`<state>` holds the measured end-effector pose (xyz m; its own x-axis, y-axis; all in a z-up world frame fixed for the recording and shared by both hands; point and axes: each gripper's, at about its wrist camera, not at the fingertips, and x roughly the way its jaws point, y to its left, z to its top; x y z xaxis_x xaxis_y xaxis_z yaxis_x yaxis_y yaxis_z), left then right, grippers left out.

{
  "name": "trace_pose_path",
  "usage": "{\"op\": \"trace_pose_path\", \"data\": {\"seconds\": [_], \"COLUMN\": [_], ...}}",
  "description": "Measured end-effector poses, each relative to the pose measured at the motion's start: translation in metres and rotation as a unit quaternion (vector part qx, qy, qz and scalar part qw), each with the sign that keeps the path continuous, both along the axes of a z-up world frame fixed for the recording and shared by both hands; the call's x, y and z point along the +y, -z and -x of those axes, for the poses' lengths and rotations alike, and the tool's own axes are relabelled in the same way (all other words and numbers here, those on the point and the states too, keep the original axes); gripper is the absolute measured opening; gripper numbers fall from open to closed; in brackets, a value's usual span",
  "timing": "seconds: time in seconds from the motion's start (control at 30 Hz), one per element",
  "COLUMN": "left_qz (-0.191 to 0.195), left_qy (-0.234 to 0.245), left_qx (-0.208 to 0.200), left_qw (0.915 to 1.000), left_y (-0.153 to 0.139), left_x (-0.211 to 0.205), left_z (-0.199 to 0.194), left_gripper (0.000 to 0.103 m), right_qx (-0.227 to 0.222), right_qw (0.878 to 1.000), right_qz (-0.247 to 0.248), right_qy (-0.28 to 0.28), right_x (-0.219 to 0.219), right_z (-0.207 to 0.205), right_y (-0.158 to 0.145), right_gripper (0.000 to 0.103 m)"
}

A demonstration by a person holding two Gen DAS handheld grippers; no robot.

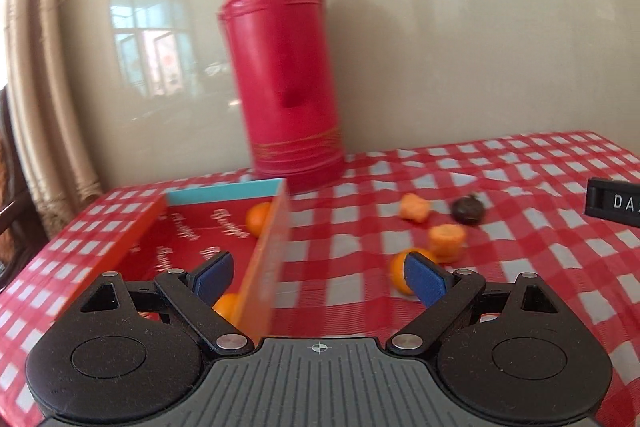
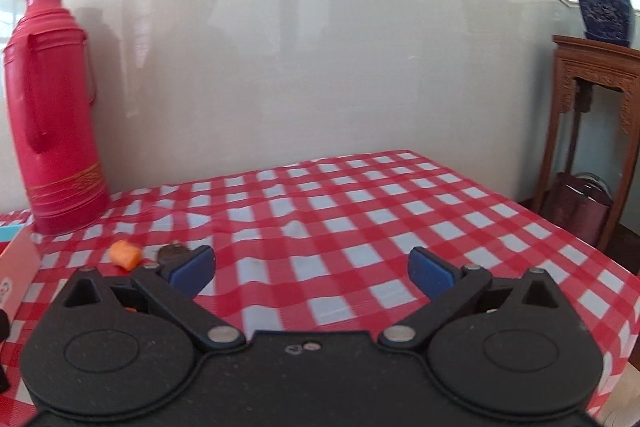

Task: Organize fruits
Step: 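Move the left tool back to the fruit and close on a small tangerine, then carry the small tangerine into the red box and open the left tool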

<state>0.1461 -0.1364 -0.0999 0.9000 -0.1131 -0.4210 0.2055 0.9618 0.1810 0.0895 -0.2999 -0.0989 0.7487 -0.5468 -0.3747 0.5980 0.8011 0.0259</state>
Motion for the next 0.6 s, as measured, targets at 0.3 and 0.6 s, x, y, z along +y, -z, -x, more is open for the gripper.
{"op": "trace_pose_path", "data": {"seconds": [0.3,0.6], "left_qz": [-0.01,-0.004], "left_qy": [0.037,0.043], "left_qx": [0.044,0.095], "left_qw": [0.9983,0.9946], "left_y": [0.019,0.038], "left_x": [-0.051,-0.063], "left_z": [-0.028,-0.056], "left_gripper": [0.088,0.047], "right_qx": [-0.003,-0.004], "right_qw": [1.0,0.999], "right_qz": [-0.015,-0.031], "right_qy": [0.016,0.009], "right_x": [-0.033,-0.043], "right_z": [0.02,0.021], "right_y": [0.004,0.008], "right_gripper": [0.097,0.097]}}
